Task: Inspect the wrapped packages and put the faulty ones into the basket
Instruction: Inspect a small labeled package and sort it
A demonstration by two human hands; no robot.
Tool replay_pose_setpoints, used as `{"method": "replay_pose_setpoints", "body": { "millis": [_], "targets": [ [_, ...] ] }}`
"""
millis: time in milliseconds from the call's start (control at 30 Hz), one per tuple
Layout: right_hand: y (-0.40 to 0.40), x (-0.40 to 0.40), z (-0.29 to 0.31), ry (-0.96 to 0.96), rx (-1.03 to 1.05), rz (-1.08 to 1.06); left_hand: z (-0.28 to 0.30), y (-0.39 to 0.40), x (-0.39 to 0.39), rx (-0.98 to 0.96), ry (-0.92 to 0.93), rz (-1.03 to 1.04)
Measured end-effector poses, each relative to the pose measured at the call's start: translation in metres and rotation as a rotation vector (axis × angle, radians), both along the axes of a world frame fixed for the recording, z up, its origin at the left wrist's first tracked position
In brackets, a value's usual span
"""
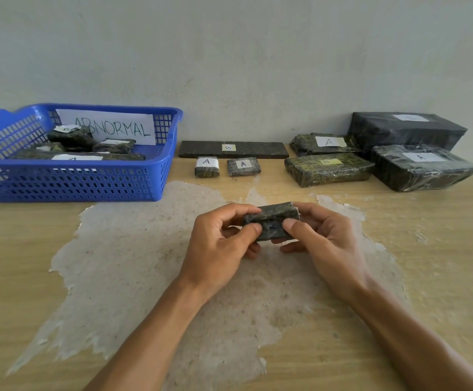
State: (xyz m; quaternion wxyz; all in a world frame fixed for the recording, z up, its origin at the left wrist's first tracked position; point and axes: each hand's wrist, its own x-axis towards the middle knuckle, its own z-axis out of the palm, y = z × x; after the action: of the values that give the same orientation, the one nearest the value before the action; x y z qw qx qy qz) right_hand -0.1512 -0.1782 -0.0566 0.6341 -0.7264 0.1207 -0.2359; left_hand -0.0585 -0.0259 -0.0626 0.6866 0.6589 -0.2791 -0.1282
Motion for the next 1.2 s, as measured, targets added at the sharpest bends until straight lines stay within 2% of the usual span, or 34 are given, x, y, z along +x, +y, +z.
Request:
{"method": "replay_pose_setpoints", "body": {
  "millis": [167, 500, 733, 833, 1067, 1200],
  "targets": [
    [-0.0011, -0.0005, 0.0001, -0.012, -0.012, 0.054, -0.0005, 0.0000, 0.0022, 0.005, 0.014, 0.000],
    [-0.0028, 0.0014, -0.0029, -0.009, -0.007, -0.010, -0.0030, -0.0016, 0.0025, 0.050, 0.009, -0.048],
    [-0.0067, -0.0013, -0.0027, -0.046, -0.014, 0.162, 0.0015, 0.0014, 0.0038, 0.033, 0.070, -0.082],
    [-0.0044, -0.0003, -0.0033, -0.054, -0.084, 0.128, 0.0007, 0.0013, 0.0043, 0.043, 0.054, -0.100],
    [-0.0032, 0.0002, -0.0002, -0.027, 0.007, 0.011, 0.0013, 0.0006, 0.0006, 0.069, -0.014, -0.157],
    [-0.0056, 0.0000, 0.0008, 0.010, 0.036, 0.043, 0.0004, 0.0008, 0.0016, 0.079, 0.000, -0.133]
  ]
}}
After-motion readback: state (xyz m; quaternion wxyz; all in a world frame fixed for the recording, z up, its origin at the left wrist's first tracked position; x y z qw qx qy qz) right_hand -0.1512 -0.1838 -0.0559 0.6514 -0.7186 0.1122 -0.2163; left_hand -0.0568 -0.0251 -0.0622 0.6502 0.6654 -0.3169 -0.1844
